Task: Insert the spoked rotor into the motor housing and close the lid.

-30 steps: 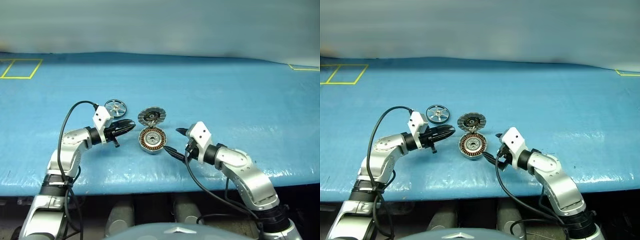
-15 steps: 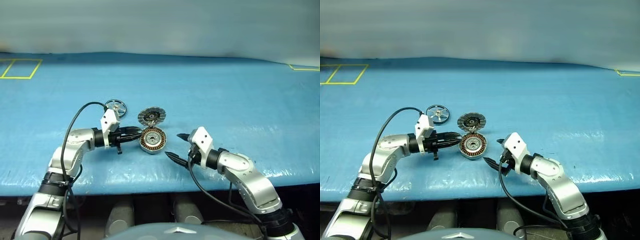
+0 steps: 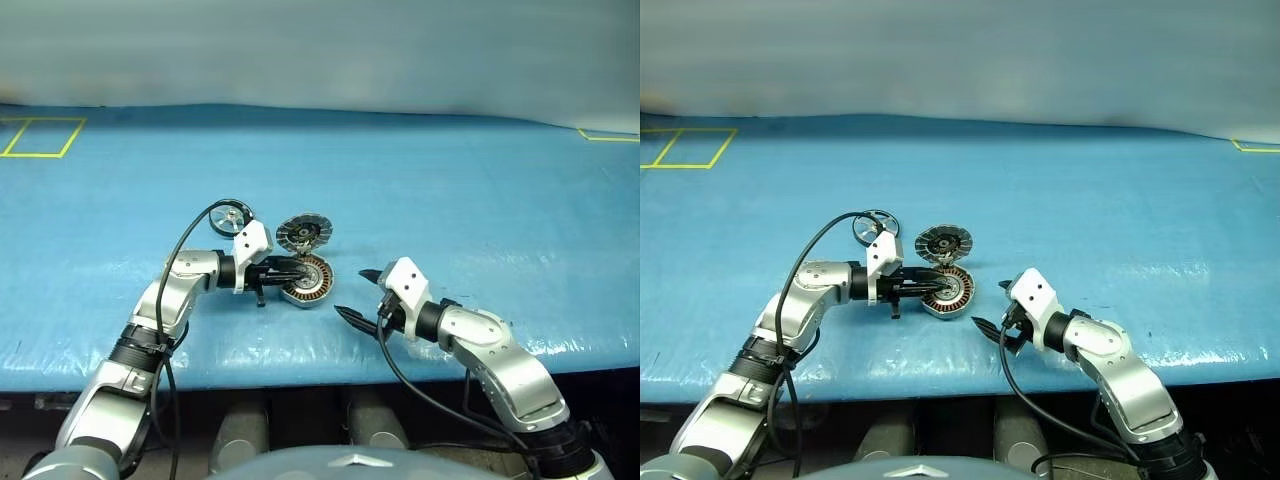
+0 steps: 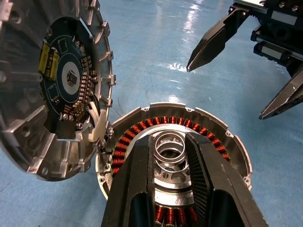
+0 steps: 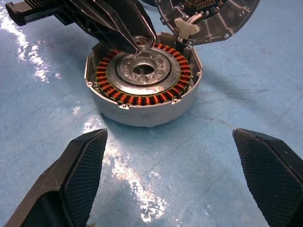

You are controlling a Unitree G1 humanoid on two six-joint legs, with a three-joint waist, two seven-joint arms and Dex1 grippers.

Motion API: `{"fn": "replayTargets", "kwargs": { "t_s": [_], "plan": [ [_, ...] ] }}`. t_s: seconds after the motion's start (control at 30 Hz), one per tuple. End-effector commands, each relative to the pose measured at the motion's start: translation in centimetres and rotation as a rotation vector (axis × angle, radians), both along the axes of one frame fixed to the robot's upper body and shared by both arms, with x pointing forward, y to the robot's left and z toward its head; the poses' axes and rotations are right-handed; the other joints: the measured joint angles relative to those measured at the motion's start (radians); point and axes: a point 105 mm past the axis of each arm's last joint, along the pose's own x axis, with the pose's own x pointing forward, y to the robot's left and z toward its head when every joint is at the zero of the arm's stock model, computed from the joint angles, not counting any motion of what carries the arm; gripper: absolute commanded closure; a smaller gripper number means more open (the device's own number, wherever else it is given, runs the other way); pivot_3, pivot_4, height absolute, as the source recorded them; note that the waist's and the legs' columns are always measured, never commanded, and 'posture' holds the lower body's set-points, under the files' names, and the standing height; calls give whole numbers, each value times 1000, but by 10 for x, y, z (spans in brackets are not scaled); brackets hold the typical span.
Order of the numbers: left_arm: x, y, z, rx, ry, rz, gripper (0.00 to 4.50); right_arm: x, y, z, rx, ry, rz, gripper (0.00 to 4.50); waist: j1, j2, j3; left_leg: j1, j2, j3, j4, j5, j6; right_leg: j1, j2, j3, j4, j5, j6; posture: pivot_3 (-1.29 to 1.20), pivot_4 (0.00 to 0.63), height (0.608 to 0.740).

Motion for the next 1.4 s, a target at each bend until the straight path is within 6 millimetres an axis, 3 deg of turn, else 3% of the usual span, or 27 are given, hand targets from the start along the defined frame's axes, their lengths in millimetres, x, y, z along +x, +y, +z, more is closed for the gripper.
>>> {"fn": "replayTargets", "kwargs": {
  "t_s": [0.03, 0.97, 1.17, 1.4],
  "plan": [
    [2, -5, 6, 6, -42, -27, 3828, 1, 2, 12, 5, -56, 4, 0, 0, 0, 0, 0, 0, 0, 0, 0, 0, 0, 0, 0, 0, 0, 0, 0, 150, 740],
    [1, -10, -4, 38, -16, -50, 3828, 0, 1, 9, -13, -58, -14, 0, 0, 0, 0, 0, 0, 0, 0, 0, 0, 0, 0, 0, 0, 0, 0, 0, 150, 740],
    [2, -10, -2, 30, -31, -38, 1871, 1, 0, 8, -21, -62, -20, 0, 0, 0, 0, 0, 0, 0, 0, 0, 0, 0, 0, 0, 0, 0, 0, 0, 150, 740],
    [1, -14, 5, -28, -34, -38, 1871, 2, 0, 8, -26, -64, -15, 0, 0, 0, 0, 0, 0, 0, 0, 0, 0, 0, 0, 0, 0, 0, 0, 0, 150, 740]
  ]
}}
